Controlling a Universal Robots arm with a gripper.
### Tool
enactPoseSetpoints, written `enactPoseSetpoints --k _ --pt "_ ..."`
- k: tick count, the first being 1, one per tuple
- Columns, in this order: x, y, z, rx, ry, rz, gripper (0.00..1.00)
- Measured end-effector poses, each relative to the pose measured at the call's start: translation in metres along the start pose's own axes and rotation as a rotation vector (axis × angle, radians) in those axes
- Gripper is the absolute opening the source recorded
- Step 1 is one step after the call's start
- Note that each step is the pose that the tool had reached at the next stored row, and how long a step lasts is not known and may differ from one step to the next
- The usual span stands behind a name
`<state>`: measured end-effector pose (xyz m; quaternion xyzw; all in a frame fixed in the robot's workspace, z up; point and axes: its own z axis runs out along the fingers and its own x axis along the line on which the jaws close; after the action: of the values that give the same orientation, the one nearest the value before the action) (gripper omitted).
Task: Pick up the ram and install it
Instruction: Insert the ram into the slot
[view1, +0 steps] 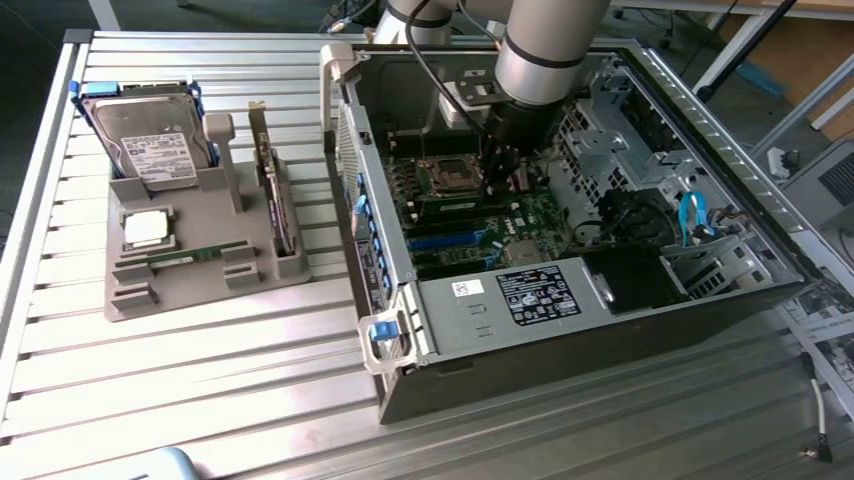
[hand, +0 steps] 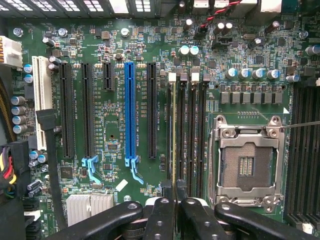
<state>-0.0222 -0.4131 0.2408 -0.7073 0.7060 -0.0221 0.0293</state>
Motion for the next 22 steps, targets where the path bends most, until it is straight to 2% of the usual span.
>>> enactPoseSetpoints --k 22 --pt "0.0001 0.0002 0.0030 0.0011 0.0000 0.005 0.12"
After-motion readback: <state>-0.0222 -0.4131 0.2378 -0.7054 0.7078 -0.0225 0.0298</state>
